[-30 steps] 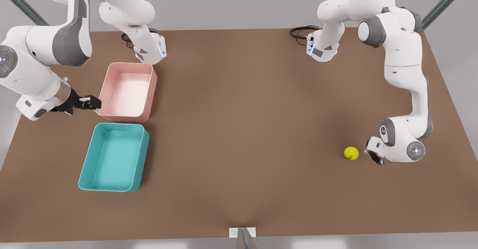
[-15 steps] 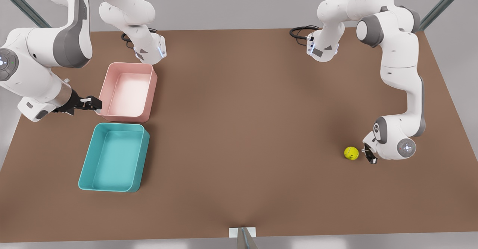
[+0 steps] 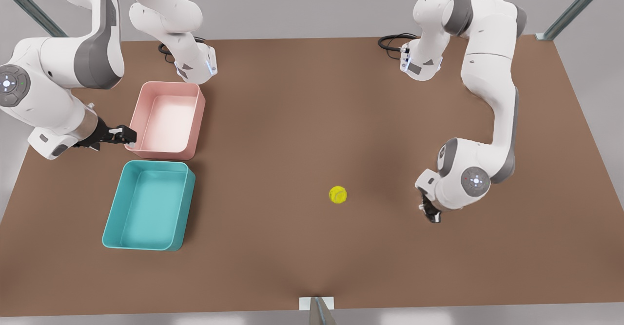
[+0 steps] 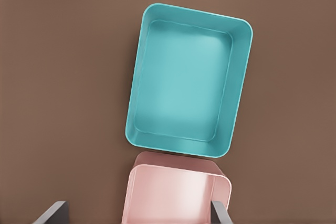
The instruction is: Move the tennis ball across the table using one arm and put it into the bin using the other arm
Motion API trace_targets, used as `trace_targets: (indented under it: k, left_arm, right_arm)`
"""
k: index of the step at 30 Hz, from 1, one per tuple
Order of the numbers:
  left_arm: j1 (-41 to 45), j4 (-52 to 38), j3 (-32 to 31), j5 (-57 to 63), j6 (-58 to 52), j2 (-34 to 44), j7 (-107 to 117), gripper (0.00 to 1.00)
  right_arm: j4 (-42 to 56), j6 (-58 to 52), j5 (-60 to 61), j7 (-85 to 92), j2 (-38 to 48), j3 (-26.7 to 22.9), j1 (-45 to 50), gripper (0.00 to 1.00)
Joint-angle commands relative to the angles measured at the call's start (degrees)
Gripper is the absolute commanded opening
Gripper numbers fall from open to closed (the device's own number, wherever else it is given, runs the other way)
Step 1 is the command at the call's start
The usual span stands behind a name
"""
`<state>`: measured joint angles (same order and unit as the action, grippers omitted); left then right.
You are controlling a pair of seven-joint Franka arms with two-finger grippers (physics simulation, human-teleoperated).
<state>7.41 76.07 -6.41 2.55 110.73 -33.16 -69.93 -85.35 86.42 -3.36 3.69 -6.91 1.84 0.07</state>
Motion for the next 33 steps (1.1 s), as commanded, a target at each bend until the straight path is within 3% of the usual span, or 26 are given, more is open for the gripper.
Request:
trace_targets:
  k: [1,3,4,5,6,7,10,18,22,24,29,33]
  left_arm:
    - [2.8,-9.0,2.2,-0.3,-36.4,4.9,60.5,0.21]
    - [4.3,-20.5,1.9,-0.3,-52.1,6.0,67.6,0.21]
    - [5.4,-21.5,1.8,-0.3,-54.6,8.7,69.0,0.42]
    - [3.6,-17.2,2.3,-1.7,-52.7,14.0,68.6,1.0]
    - [3.7,-7.9,4.9,-1.8,-44.4,19.8,72.8,1.0]
    - [3.5,-5.0,5.1,-1.9,-41.4,20.3,82.9,1.0]
    - [-1.5,-5.0,5.1,-2.3,-43.8,15.8,83.1,1.0]
    - [2.8,-5.0,4.0,-4.0,-37.3,14.5,94.3,1.0]
    - [2.5,-5.1,4.0,-4.0,-37.9,14.5,93.8,1.0]
    - [1.7,-5.1,4.0,-4.0,-40.0,14.5,93.8,1.0]
    - [1.1,-5.1,4.0,-5.7,-40.1,14.4,93.8,1.0]
    - [1.3,-5.1,4.0,-5.7,-40.1,14.3,93.9,1.0]
  right_arm:
    - [0.0,0.0,0.0,-0.1,0.1,0.0,-0.1,1.0]
    - [0.1,0.0,0.1,0.0,0.1,0.0,-0.1,1.0]
    - [0.1,0.0,0.0,0.1,0.1,0.0,-0.1,1.0]
    - [0.0,0.0,0.0,0.2,0.1,0.0,-0.1,1.0]
    - [0.1,0.0,0.0,0.2,0.1,0.0,-0.1,1.0]
    - [0.0,0.0,0.1,0.3,0.1,0.0,-0.1,1.0]
    - [0.0,0.0,0.0,0.4,0.1,0.1,0.0,1.0]
    - [0.4,0.1,1.3,0.1,-0.1,0.1,0.5,1.0]
    - [12.0,1.7,2.0,-9.7,-17.2,0.7,14.5,1.0]
    - [13.2,8.6,2.4,-9.8,-23.0,0.8,18.0,1.0]
    - [13.2,28.0,5.0,-23.6,-32.5,0.8,21.1,1.0]
    - [12.8,34.0,-2.4,-27.4,-37.0,0.7,24.6,1.0]
